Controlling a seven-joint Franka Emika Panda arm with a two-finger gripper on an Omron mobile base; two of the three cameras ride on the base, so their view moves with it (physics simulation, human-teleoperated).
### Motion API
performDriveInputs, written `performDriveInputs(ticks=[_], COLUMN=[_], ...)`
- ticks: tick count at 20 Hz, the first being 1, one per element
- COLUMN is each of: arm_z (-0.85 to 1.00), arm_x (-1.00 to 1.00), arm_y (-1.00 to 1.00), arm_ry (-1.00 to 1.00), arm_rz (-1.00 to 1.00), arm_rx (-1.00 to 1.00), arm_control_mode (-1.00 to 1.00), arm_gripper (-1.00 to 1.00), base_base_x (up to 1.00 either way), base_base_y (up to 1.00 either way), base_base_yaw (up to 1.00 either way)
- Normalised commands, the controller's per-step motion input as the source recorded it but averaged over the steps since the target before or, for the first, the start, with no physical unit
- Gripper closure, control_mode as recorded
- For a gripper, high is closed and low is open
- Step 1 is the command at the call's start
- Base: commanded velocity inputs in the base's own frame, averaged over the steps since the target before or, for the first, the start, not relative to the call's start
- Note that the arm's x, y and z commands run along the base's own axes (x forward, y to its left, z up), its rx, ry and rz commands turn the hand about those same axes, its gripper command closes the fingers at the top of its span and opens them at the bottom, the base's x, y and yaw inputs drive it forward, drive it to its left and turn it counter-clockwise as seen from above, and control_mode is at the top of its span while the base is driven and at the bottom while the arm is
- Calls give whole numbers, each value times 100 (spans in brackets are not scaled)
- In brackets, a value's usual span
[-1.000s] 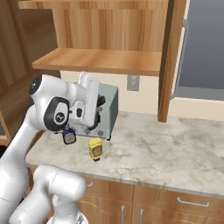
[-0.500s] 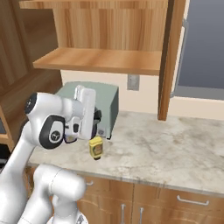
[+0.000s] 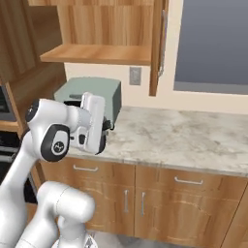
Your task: Pick the pan from the cabinet and place it on the stove. Then turn on the stove burner for the pan.
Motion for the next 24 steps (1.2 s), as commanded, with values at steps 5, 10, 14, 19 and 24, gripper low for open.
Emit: performDriveInputs(ticks=[5, 10, 14, 19, 24], arm_z=[0, 0, 0, 0, 0], arm_x=[0, 0, 0, 0, 0], arm_y=[0, 0, 0, 0, 0], arm_ry=[0, 0, 0, 0, 0], arm_rz=[0, 0, 0, 0, 0], arm_rx=[0, 0, 0, 0, 0], arm_control_mode=[100, 100, 100, 100, 100], arm_gripper=[100, 100, 100, 100, 100], base_base_x=[-55, -54, -37, -11, -1], base_base_y=[-67, -68, -77, -62, -45], base_base_yaw=[-9, -7, -10, -20, -24])
